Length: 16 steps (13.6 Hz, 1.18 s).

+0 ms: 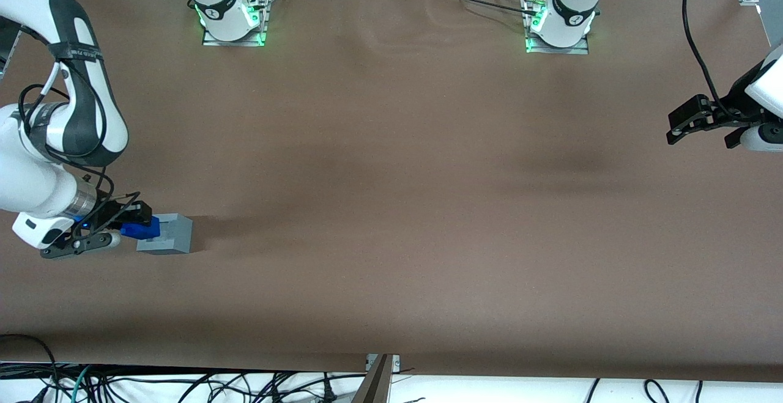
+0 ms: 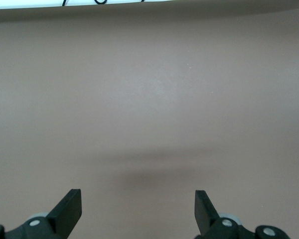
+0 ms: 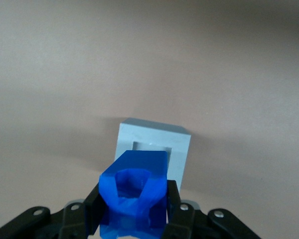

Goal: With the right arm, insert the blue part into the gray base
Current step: 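Lift the blue part and carry it over the gray base, then lower the blue part into the gray base's square opening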

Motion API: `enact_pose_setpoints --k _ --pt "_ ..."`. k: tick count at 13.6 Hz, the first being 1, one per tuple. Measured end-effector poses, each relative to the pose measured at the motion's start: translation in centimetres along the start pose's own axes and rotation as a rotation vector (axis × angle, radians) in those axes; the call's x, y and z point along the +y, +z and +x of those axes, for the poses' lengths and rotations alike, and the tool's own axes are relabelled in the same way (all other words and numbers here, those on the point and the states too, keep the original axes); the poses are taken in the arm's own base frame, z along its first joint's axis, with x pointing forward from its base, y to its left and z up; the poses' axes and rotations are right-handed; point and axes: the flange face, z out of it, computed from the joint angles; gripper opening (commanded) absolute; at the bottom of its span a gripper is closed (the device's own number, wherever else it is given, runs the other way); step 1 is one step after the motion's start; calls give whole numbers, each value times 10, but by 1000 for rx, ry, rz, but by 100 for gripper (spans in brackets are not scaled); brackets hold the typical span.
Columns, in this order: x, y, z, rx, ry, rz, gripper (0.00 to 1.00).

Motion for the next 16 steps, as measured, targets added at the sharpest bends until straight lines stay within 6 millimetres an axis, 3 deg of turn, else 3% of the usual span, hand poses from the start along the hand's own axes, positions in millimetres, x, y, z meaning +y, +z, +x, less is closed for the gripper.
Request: enact_pose_setpoints --k 6,16 --pt "10 21 4 -9 63 21 19" --pt "10 34 5 -6 79 31 20"
